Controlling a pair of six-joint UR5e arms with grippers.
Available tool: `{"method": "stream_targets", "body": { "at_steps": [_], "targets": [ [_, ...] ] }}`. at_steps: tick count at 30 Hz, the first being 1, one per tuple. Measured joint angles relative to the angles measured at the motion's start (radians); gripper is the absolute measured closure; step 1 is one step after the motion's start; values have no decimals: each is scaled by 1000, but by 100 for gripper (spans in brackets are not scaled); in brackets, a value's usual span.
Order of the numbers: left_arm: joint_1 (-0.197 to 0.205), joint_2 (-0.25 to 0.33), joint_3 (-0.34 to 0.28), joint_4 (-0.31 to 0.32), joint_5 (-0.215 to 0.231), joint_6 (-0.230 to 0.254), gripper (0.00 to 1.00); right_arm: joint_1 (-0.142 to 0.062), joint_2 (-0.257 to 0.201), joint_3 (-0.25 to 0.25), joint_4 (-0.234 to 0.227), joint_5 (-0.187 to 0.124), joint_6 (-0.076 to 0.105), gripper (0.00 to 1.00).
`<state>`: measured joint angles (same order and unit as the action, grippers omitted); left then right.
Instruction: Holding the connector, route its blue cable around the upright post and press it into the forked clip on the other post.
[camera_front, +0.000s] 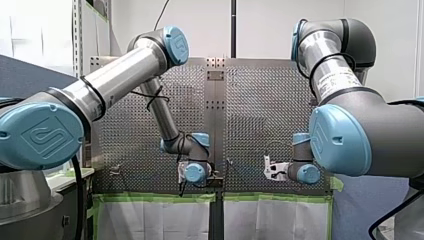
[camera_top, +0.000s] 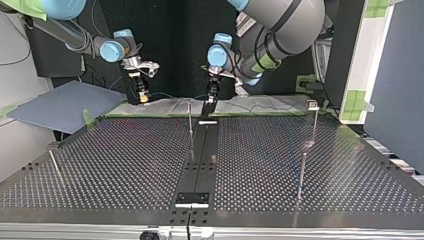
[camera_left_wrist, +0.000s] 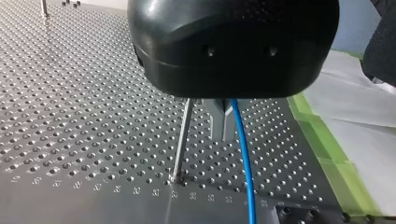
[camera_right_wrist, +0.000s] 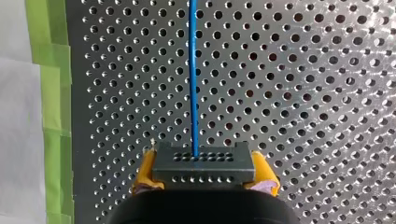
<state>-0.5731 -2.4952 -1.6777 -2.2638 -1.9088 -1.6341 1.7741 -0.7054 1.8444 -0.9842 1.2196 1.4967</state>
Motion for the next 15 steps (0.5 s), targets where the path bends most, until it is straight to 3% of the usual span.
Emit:
{"method": "stream_targets", "body": {
  "at_steps": [10,15],
  "targets": [
    [6,1,-11,-11,-11,23,100,2,0,-4,3,-2,-11,100],
    [2,1,-12,-34,-30,30,100,10,0,-4,4,-12,-27,100]
  ]
}}
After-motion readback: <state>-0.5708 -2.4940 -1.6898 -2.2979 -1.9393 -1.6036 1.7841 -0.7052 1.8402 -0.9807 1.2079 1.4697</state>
